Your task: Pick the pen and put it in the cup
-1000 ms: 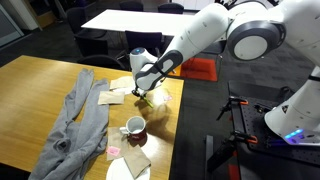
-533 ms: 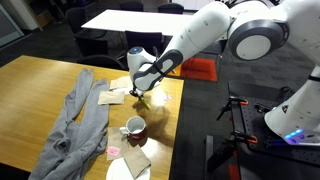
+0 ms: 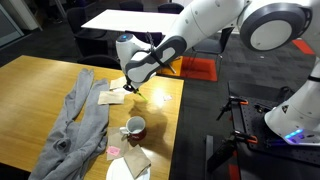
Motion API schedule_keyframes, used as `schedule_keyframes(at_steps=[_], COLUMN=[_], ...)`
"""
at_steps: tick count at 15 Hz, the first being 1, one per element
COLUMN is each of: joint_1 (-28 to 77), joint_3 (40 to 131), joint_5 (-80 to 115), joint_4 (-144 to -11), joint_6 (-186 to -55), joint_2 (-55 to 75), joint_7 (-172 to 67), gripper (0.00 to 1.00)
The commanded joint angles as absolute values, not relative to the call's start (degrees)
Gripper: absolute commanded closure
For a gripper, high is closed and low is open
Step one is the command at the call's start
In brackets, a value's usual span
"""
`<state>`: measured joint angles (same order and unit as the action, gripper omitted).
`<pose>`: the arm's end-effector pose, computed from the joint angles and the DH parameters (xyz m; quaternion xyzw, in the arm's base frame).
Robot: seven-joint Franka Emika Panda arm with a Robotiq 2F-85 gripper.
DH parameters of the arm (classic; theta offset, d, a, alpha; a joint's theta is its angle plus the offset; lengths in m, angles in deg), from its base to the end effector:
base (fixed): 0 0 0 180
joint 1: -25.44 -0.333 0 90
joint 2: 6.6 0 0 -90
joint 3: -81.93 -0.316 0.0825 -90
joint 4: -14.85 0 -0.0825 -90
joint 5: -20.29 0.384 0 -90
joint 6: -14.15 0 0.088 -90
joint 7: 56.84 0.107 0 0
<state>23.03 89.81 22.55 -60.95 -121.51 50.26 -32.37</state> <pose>0.7412 -0.0467 0.1393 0.9695 -0.2397 0.0370 0.0368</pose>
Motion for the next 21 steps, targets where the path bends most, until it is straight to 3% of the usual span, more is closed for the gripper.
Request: schedule_keyframes(at_steps=[1, 21], joint_1=[22.3, 20.0], joint_3=[90.2, 87.9], joint_5=[20.1, 7.4], joint_4=[-64.2, -79.5], joint_6=[-116.1, -114.2], joint_2=[44.6, 24.6], joint_7=[-36.4, -46.6], gripper=[0.95, 0.95])
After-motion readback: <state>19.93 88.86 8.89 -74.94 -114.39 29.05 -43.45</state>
